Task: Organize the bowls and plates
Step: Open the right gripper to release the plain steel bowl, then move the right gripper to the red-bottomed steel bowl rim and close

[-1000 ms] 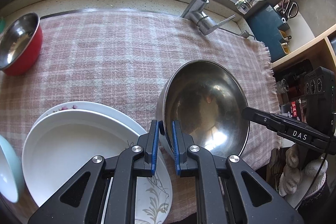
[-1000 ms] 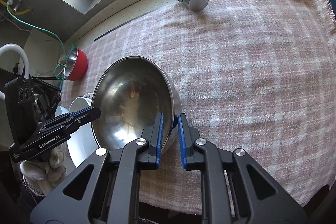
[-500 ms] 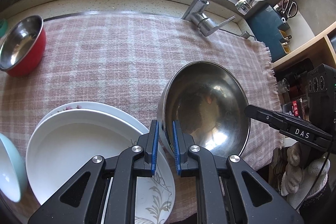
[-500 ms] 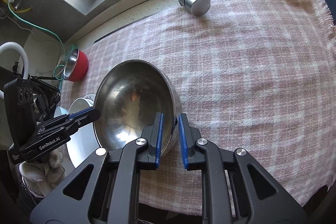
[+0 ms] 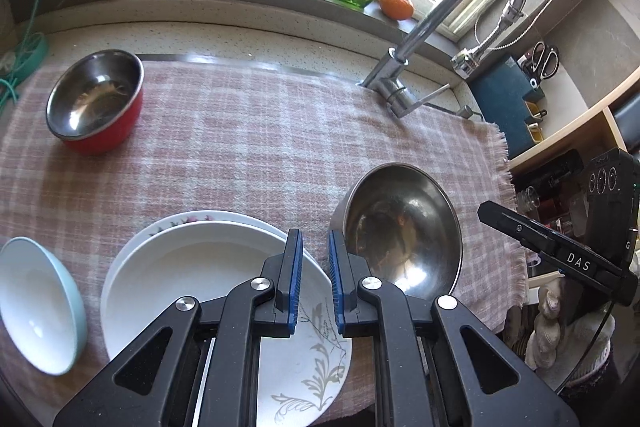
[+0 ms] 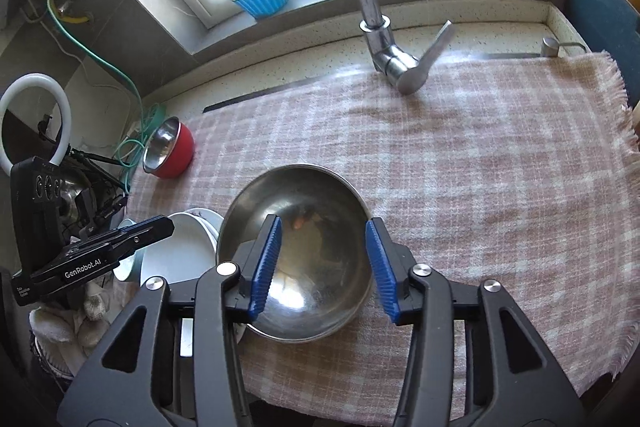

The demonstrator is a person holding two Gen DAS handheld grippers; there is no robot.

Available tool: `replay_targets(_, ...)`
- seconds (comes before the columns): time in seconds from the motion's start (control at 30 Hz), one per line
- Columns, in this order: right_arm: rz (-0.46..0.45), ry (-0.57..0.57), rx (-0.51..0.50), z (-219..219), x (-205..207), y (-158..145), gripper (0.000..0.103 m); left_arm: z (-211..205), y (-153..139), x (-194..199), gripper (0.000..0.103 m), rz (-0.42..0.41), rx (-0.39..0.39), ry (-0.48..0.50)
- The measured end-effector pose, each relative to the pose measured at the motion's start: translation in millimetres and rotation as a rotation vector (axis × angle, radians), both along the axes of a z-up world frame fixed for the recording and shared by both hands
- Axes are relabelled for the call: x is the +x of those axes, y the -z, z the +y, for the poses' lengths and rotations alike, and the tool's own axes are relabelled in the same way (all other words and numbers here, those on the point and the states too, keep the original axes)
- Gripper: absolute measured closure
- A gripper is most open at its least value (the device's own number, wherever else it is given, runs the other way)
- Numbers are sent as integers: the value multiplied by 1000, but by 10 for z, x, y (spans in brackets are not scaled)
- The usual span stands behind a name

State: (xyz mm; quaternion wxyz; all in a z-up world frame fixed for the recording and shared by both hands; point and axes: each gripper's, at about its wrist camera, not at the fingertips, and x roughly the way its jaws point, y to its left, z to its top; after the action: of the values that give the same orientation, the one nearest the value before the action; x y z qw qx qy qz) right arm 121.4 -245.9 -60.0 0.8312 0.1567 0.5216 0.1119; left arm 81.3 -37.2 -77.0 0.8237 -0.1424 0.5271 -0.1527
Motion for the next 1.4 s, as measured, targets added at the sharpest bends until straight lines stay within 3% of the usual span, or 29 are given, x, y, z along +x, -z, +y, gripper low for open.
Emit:
replay_targets(0.4, -147, -110, 20, 701, 25, -333, 46, 988, -168, -317, 91, -48, -6, -197)
replay_targets(0.5, -181, -123, 35, 860, 44, -378, 37, 1296, -169, -397, 91, -49, -7, -262)
replay_targets(0.67, -177, -168, 55, 1148, 135, -391, 36, 1742, -136, -523, 91, -41, -8, -352)
replay_targets(1.03, -55, -174, 121, 1699, 544, -217, 36, 2244, -114, -289, 91, -48, 17, -389)
replay_targets(1.3, 69, -135, 226, 1977, 1047, 123, 56, 2279, 69, 381, 91, -1, 4, -321)
replay_targets(1.4, 109, -122, 245, 2066, 1211, 259, 60, 2275, 186, 627, 91, 37, -14, -307)
